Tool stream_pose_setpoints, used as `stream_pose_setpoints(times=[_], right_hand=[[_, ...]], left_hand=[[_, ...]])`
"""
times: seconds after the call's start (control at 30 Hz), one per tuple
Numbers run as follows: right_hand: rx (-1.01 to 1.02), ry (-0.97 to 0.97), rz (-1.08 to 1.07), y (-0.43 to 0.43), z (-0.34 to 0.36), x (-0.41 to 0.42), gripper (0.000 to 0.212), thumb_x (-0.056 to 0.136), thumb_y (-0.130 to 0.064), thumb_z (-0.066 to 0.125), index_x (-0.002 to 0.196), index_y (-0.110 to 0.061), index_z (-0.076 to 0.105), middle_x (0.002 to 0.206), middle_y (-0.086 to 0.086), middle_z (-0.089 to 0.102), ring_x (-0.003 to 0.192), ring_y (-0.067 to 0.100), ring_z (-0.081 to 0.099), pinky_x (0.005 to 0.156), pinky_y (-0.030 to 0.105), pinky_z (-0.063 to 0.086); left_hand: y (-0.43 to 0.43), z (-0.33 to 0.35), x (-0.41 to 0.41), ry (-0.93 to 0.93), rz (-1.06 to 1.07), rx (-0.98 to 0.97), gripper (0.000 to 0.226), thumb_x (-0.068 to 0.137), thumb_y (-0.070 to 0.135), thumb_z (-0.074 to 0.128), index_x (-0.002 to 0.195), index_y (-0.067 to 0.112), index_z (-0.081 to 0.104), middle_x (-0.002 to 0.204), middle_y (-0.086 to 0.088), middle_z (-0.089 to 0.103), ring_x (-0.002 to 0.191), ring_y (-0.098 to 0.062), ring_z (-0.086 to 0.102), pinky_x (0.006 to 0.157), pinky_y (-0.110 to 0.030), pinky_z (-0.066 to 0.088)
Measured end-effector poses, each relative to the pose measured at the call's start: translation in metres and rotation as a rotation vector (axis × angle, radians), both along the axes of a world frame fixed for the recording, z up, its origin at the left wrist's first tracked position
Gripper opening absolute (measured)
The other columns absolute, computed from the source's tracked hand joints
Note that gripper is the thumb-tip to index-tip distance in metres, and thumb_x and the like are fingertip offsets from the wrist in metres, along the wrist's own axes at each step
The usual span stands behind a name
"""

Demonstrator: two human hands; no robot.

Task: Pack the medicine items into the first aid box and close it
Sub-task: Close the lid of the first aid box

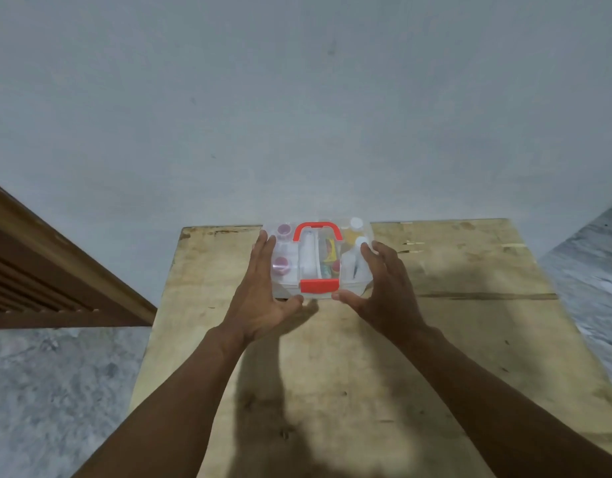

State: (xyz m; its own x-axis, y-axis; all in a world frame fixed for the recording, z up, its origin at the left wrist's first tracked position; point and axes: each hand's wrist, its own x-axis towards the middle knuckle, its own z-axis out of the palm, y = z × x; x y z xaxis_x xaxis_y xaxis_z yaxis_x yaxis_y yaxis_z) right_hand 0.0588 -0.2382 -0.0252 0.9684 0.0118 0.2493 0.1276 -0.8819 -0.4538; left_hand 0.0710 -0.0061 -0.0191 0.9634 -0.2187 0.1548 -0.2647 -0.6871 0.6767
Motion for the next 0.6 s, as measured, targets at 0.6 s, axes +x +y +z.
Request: stream_pose_setpoints(times=[0.6], right_hand=[[0.170,-0.255,0.000,0.007,-0.040,0.008,0.096,0.076,-0.074,0.061,0.135,-0.001,0.044,0.141,0.027,0.049,0.134,0.040,0.046,0.110,0.047,0.043]], left_hand=[[-0.006,-0.050,0.009,-0.164,0.164,-0.253,0.110,0.069,0.053,0.083,0.154,0.017,0.022,0.162,-0.003,0.022,0.149,-0.018,0.023,0.117,-0.042,0.034]])
